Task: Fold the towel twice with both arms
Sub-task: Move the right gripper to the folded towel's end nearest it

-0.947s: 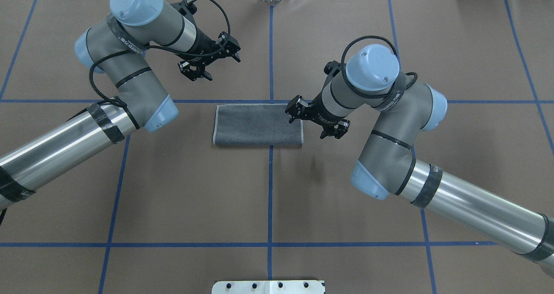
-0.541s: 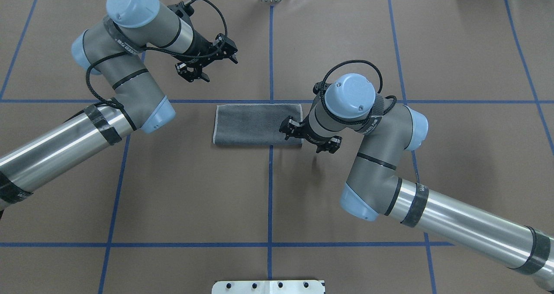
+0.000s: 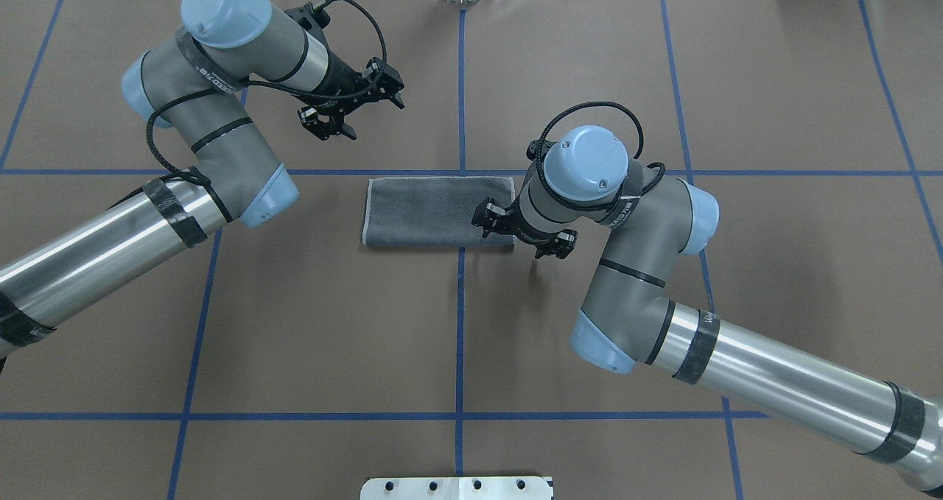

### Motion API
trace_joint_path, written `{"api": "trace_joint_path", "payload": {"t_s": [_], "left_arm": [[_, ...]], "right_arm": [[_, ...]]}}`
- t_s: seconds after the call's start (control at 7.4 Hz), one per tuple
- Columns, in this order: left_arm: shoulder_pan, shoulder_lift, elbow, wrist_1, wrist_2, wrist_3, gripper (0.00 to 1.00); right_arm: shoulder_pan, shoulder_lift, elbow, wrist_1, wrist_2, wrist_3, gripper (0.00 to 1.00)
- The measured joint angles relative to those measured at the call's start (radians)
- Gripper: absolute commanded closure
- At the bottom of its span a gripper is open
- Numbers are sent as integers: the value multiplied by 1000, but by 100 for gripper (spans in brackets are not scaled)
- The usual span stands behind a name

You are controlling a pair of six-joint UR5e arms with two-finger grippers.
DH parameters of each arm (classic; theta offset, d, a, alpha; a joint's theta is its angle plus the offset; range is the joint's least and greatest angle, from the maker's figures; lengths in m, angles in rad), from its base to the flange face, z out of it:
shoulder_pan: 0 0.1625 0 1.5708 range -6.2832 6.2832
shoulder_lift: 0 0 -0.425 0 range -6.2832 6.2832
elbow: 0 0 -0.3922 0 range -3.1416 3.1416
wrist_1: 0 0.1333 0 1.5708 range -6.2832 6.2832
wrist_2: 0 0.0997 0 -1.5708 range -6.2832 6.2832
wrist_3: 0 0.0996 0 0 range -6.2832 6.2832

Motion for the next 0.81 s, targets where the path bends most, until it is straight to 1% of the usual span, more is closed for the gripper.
{"api": "trace_joint_path", "payload": {"t_s": [0.27,0.68,0.81], "left_arm": [[3,11,1,-4,1,13,0],[5,13,1,-4,1,19,0],[6,14,1,-3,2,19,0]], "right_arm": [[8,5,-3,0,0,-4,20],[12,9,-19,1,0,-16,21],[12,12,-28,2,0,-18,33]]}}
